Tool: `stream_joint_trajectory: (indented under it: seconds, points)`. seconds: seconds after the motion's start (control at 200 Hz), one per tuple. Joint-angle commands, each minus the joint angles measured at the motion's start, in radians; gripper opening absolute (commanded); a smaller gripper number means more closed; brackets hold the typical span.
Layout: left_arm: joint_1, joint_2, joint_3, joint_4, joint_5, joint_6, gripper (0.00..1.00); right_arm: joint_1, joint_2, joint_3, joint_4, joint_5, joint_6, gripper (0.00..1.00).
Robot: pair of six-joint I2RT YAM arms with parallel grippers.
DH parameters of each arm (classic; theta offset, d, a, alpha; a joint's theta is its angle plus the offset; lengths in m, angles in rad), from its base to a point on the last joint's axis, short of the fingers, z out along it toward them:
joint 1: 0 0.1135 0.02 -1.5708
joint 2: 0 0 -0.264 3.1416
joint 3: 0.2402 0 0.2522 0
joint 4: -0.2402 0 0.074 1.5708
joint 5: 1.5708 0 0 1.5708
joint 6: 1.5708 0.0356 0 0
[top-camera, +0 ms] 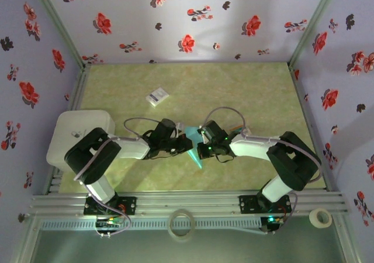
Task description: Fold a paper plane with a square sheet of paper (pick it up from the middle)
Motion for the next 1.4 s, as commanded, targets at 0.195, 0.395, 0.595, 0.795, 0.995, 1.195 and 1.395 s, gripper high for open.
stream_joint_trajectory:
  seconds: [0.195, 0.395, 0.595, 0.795, 0.995, 1.195, 1.395]
  points:
    - [-0.008, 0.027, -0.005, 0.030, 0.017, -0.002, 0.03, -0.011, 0.015, -0.006, -0.030, 0.014, -0.009, 0.02]
    - [-0.008, 0.035, 0.005, 0.020, 0.018, 0.011, 0.04, -0.011, 0.016, -0.007, -0.029, 0.014, -0.009, 0.02]
    - [-0.008, 0.061, 0.026, -0.003, 0.021, 0.023, 0.06, -0.013, 0.016, -0.007, -0.030, 0.015, -0.009, 0.02]
    - [-0.005, 0.064, 0.008, -0.007, 0.007, 0.011, 0.04, -0.013, 0.018, -0.005, -0.030, 0.011, -0.008, 0.02]
    - [-0.003, 0.045, -0.001, -0.055, -0.019, 0.021, 0.03, -0.012, 0.017, -0.005, -0.030, 0.012, -0.008, 0.02]
    - [-0.001, 0.077, -0.001, -0.079, -0.024, 0.022, 0.01, -0.012, 0.013, -0.005, -0.025, 0.005, -0.004, 0.04]
    - [-0.003, 0.075, -0.002, -0.098, -0.040, 0.027, 0.00, -0.018, -0.023, 0.012, -0.045, 0.003, 0.027, 0.20]
